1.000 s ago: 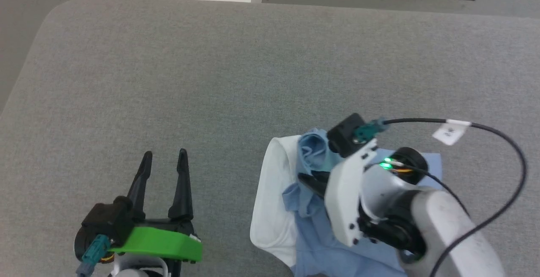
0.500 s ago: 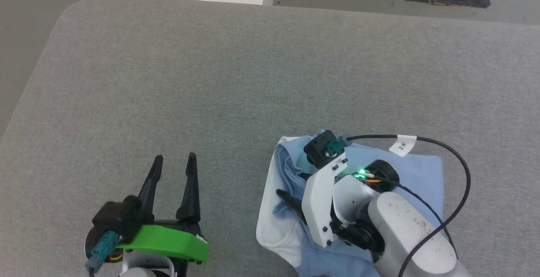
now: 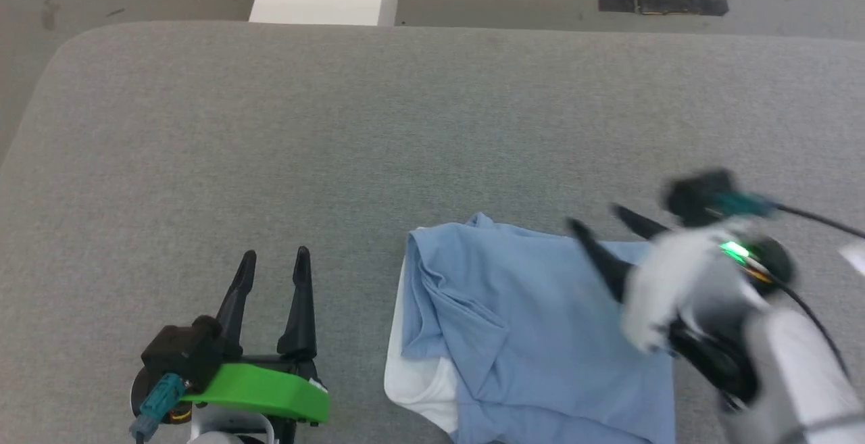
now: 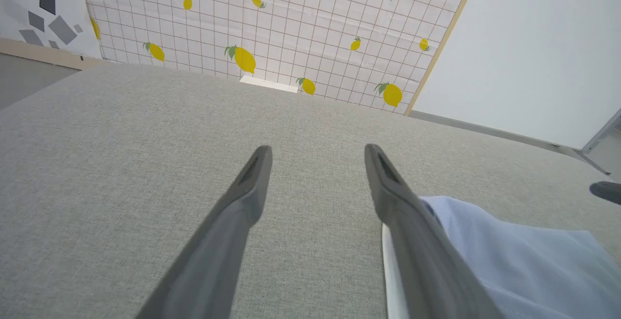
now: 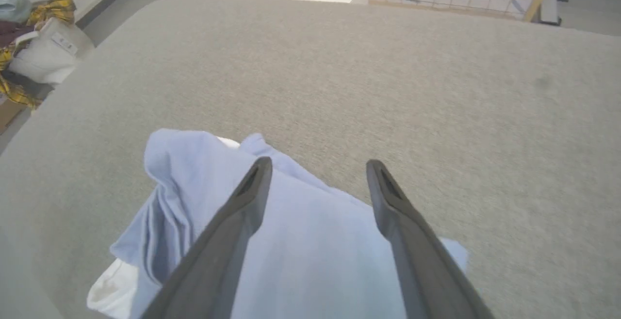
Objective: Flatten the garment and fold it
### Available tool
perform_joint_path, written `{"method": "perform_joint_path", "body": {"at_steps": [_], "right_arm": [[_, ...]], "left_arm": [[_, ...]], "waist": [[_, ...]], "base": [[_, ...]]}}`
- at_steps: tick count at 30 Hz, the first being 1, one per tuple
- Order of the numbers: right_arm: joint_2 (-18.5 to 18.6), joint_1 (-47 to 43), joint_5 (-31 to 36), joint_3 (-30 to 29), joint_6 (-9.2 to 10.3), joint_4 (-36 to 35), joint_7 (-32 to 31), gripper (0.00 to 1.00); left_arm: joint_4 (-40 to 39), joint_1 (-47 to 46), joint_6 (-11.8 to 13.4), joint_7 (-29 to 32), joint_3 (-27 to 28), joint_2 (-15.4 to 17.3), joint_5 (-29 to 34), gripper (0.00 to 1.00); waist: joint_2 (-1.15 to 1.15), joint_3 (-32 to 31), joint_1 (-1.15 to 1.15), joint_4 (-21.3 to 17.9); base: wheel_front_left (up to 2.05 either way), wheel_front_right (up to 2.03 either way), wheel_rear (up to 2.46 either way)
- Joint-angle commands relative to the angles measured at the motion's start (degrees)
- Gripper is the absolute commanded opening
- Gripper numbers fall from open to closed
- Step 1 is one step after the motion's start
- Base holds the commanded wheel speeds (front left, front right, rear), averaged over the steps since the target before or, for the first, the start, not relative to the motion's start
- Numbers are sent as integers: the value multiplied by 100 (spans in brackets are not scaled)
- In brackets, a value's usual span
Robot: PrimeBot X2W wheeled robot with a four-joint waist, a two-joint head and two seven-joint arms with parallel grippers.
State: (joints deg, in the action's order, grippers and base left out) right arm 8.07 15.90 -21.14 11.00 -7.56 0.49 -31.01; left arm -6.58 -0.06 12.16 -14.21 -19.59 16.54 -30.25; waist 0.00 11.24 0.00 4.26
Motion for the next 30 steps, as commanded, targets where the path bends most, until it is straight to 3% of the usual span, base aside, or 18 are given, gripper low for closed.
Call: {"method": "perform_joint_path", "body": {"at_steps": [1,8,22,24,30], "right_arm": [[17,-761,141,-619,8,-505,-85,100],[-238,-1710,242,-1256,8,-938,-417,100],[-506,-1603,615,-1605,8,159,-737,100],[-513,-1555,536,-1512,8,277,-764,3],[-517,-1364,464,-1226,8,311,-652,0]], "left_arm": [[-70,34,20,8,-11,74,29,100],[-111,4,28,50,-77,81,48,100],[-187,-243,46,205,-202,102,121,100],[-199,-253,61,205,-193,104,119,100],[-226,-222,114,194,-154,121,103,100]], "waist": [[0,25,0,-64],[0,92,0,-45],[0,173,0,388],[0,176,0,410],[0,143,0,336]], "base": [[0,0,0],[0,0,0],[0,0,0],[0,0,0],[0,0,0]]}}
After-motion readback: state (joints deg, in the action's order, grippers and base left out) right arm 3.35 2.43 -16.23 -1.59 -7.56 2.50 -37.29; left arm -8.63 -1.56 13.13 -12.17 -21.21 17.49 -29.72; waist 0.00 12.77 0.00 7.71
